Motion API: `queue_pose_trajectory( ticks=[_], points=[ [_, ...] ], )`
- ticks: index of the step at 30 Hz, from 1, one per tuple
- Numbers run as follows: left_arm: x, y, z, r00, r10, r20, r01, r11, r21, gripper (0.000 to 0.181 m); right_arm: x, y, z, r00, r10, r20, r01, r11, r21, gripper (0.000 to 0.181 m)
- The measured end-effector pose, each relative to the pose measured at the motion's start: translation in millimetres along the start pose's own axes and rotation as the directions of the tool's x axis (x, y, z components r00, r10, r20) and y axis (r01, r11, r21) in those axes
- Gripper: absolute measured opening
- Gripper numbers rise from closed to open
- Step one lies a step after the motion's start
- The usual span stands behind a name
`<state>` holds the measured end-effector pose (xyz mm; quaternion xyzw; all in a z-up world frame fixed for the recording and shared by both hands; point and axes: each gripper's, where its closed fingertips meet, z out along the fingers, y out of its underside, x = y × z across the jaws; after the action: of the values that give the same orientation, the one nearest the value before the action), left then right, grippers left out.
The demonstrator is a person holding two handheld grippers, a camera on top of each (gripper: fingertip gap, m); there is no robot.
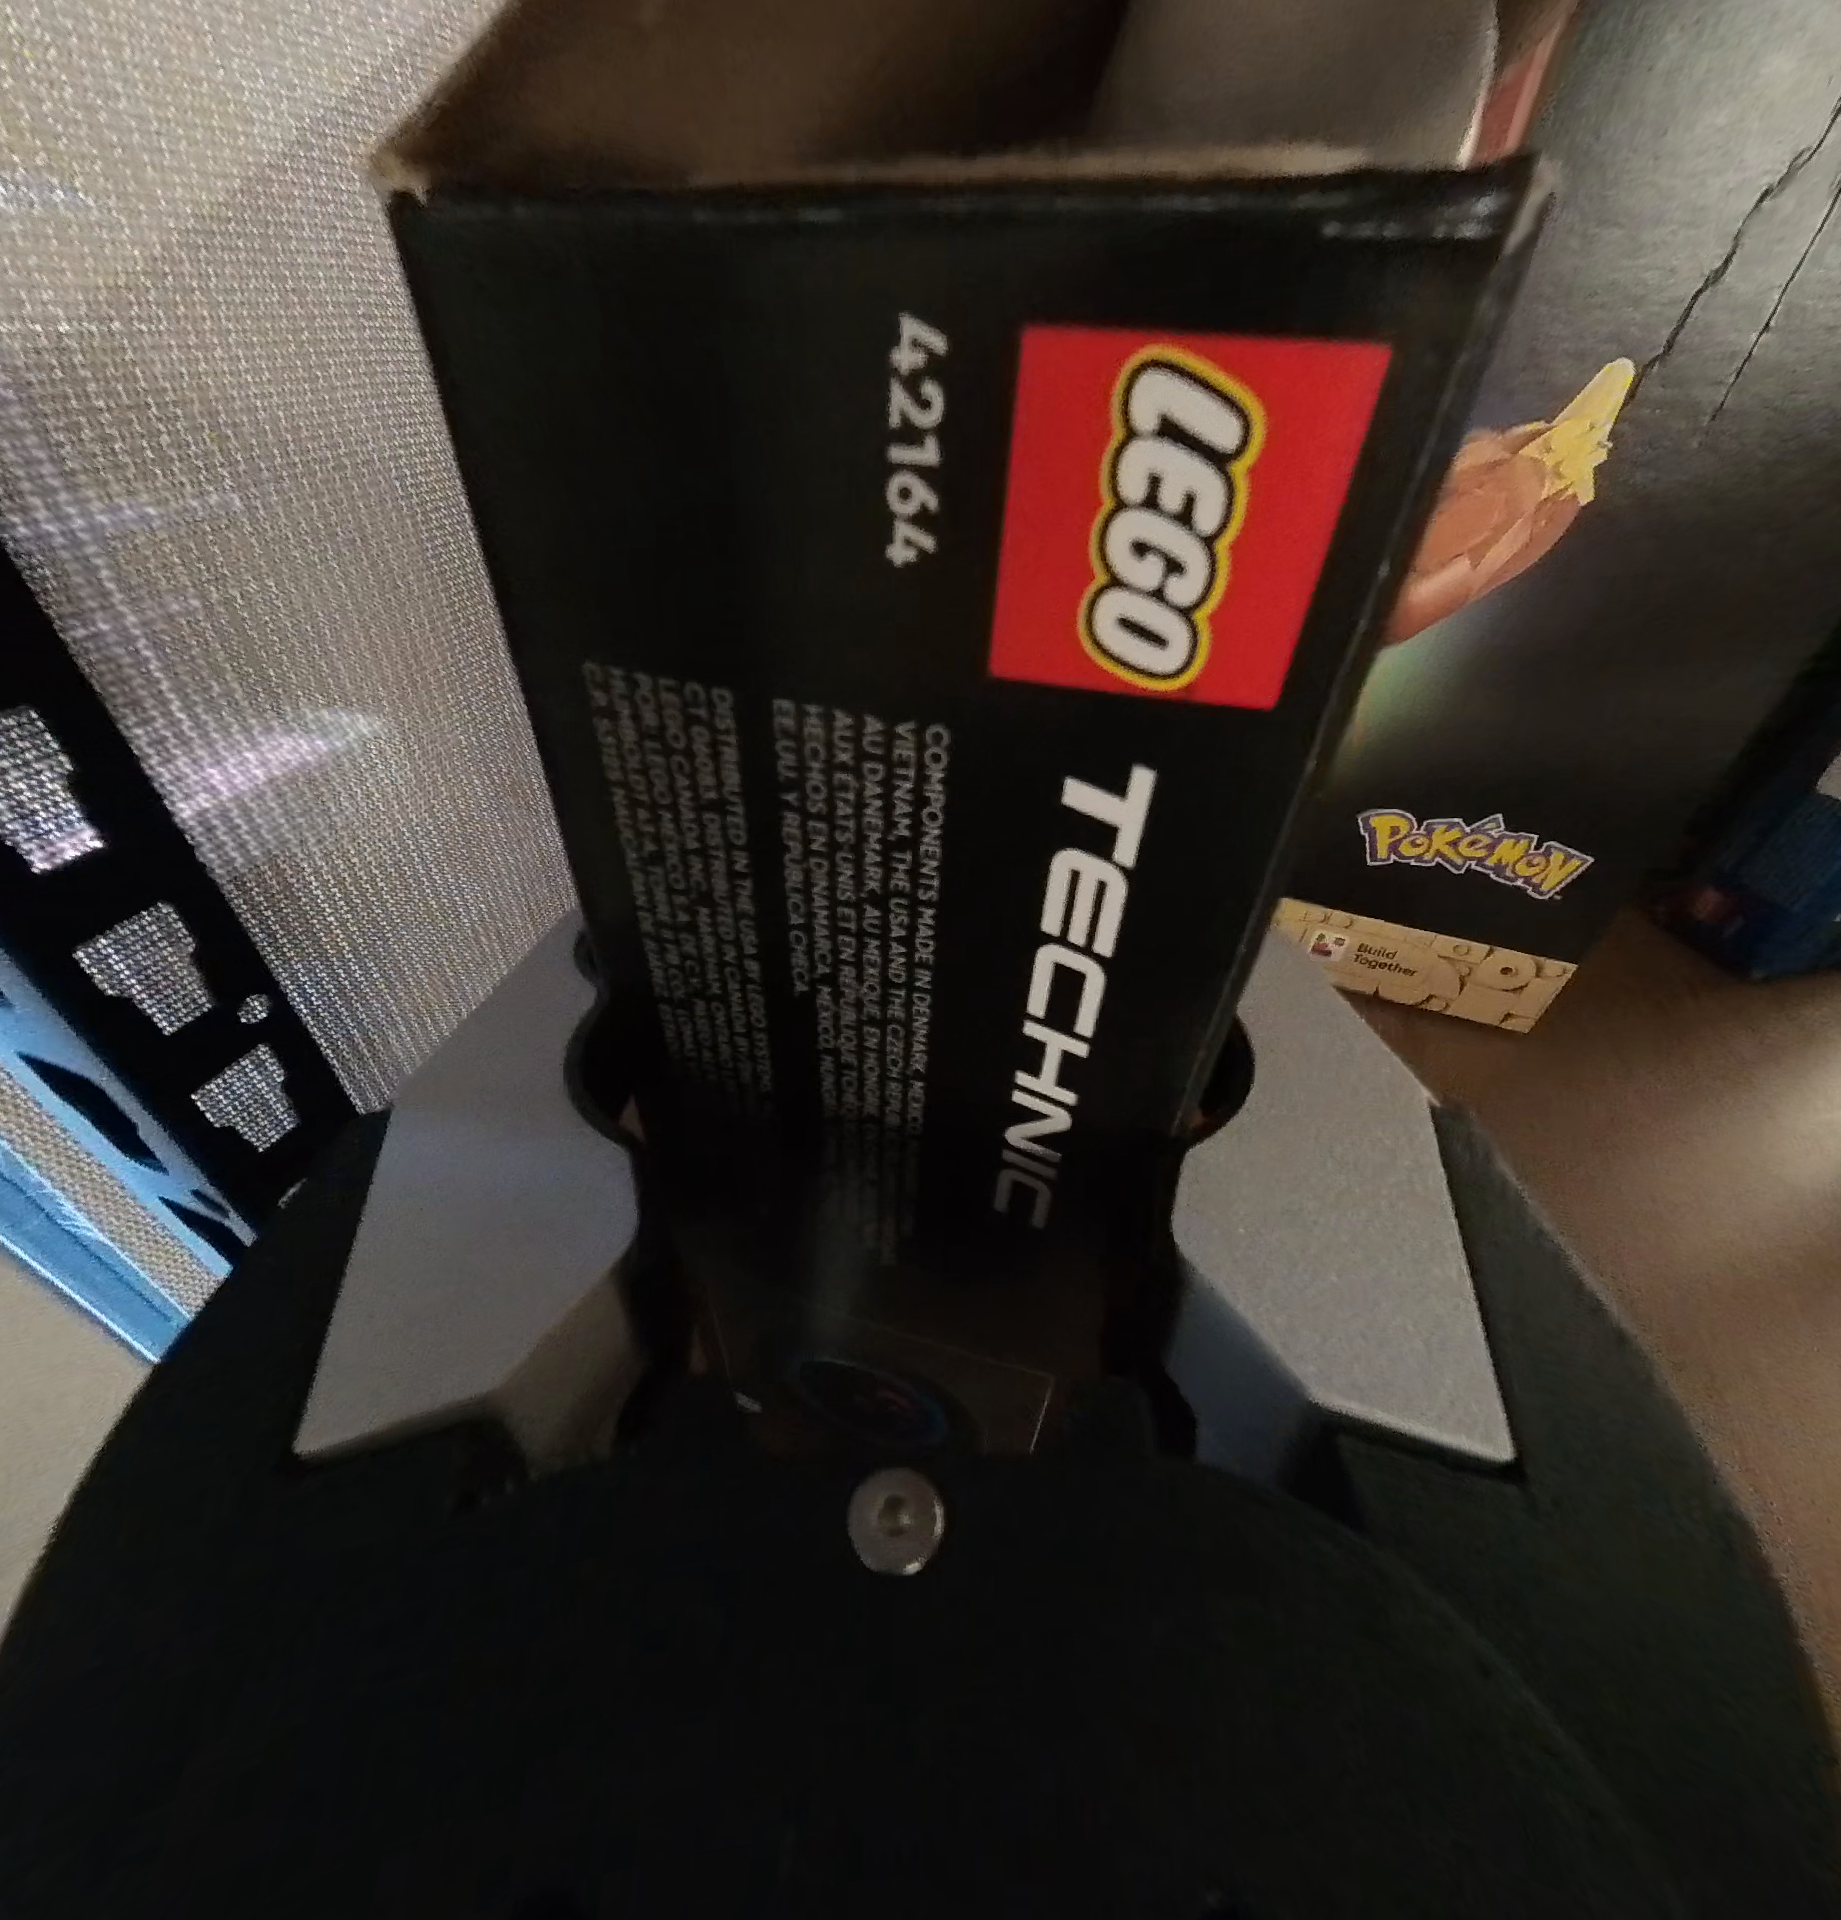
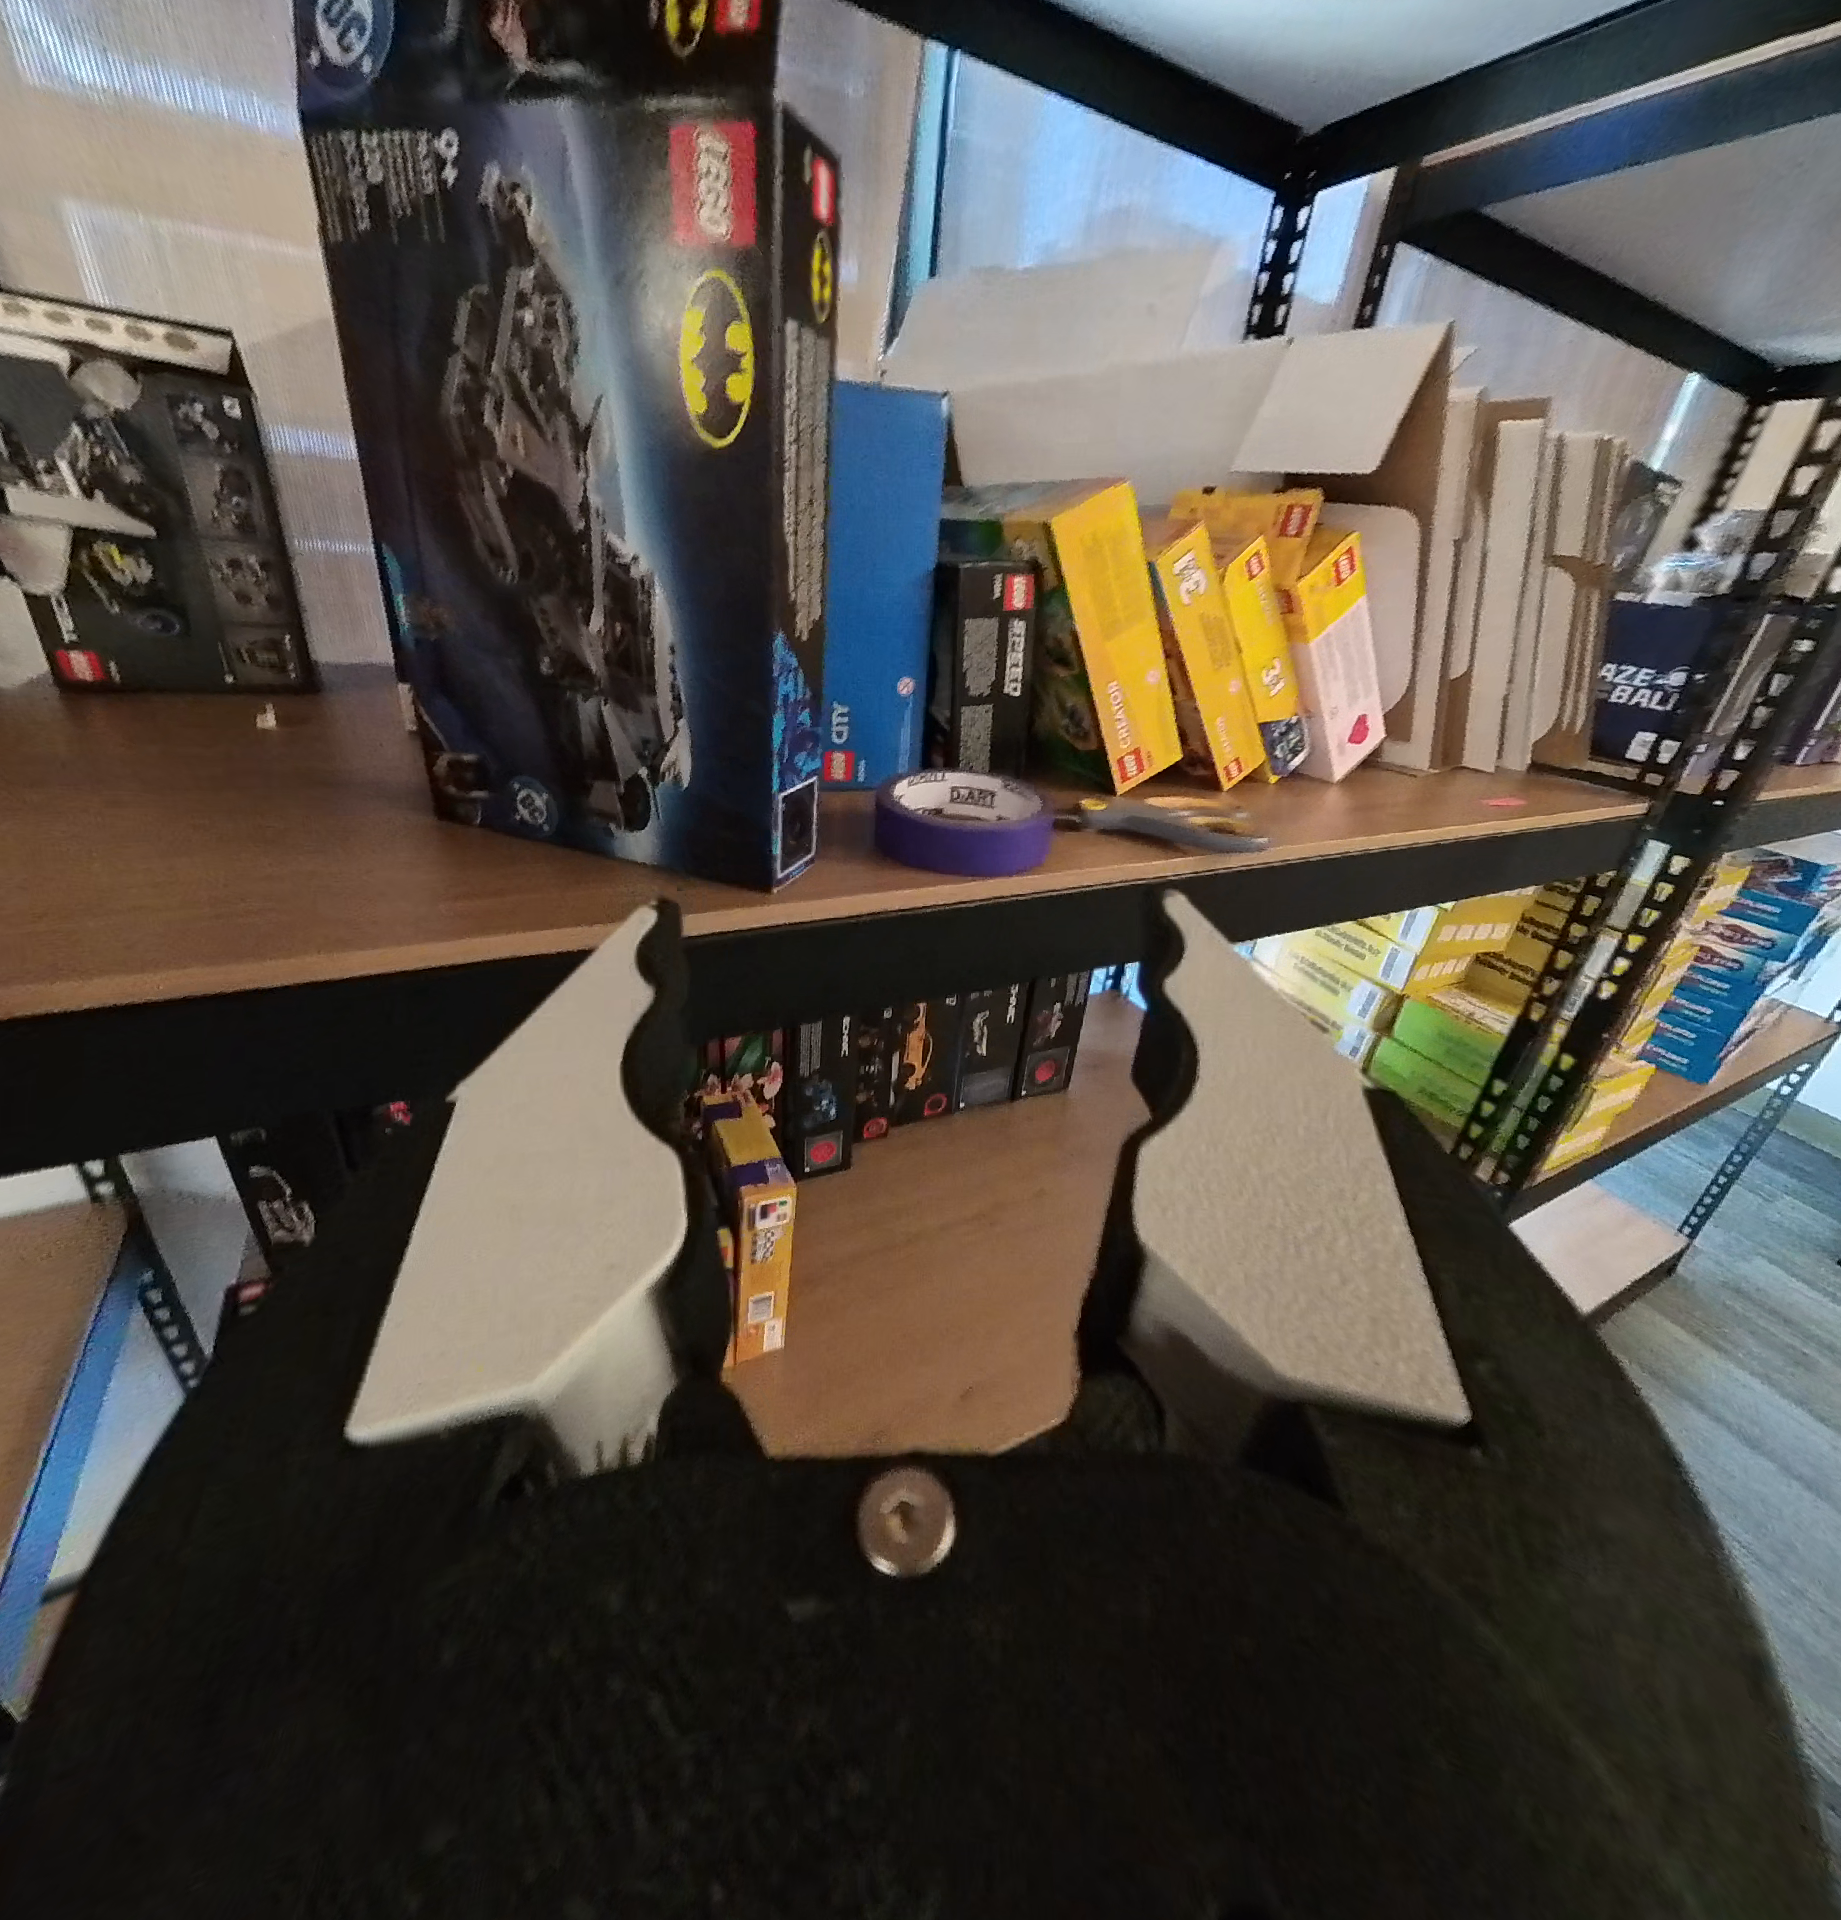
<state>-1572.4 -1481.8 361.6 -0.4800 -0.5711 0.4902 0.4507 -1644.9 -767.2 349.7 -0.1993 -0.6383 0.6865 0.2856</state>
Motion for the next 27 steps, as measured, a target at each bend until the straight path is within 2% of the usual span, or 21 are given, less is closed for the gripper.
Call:
queue_pose_trajectory(
  ticks=[6,11,18,23,27],
  points=[
    [13.1,8.0,-12.0,0.999,0.026,-0.048,-0.030,0.996,-0.085,0.107,-21.7,4.5,17.4,0.998,-0.005,0.066,0.005,1.000,-0.007,0.086],
    [33.9,15.5,-36.1,0.997,0.038,-0.068,-0.048,0.988,-0.145,0.107,-41.6,1.2,31.6,0.991,-0.014,0.130,0.013,1.000,0.006,0.085],
    [55.7,23.7,-78.4,0.999,0.038,0.014,-0.034,0.981,-0.191,0.105,-77.9,-4.9,60.0,0.968,-0.010,0.252,0.000,0.999,0.040,0.086],
    [89.7,28.2,-98.8,0.998,0.043,-0.038,-0.050,0.978,-0.200,0.105,-113.7,-16.9,76.5,0.933,-0.037,0.358,0.007,0.996,0.084,0.084],
    [127.7,32.1,-110.5,0.994,0.049,-0.099,-0.069,0.975,-0.209,0.105,-154.7,-30.5,86.2,0.877,-0.068,0.475,0.005,0.991,0.131,0.081]
  ],
)
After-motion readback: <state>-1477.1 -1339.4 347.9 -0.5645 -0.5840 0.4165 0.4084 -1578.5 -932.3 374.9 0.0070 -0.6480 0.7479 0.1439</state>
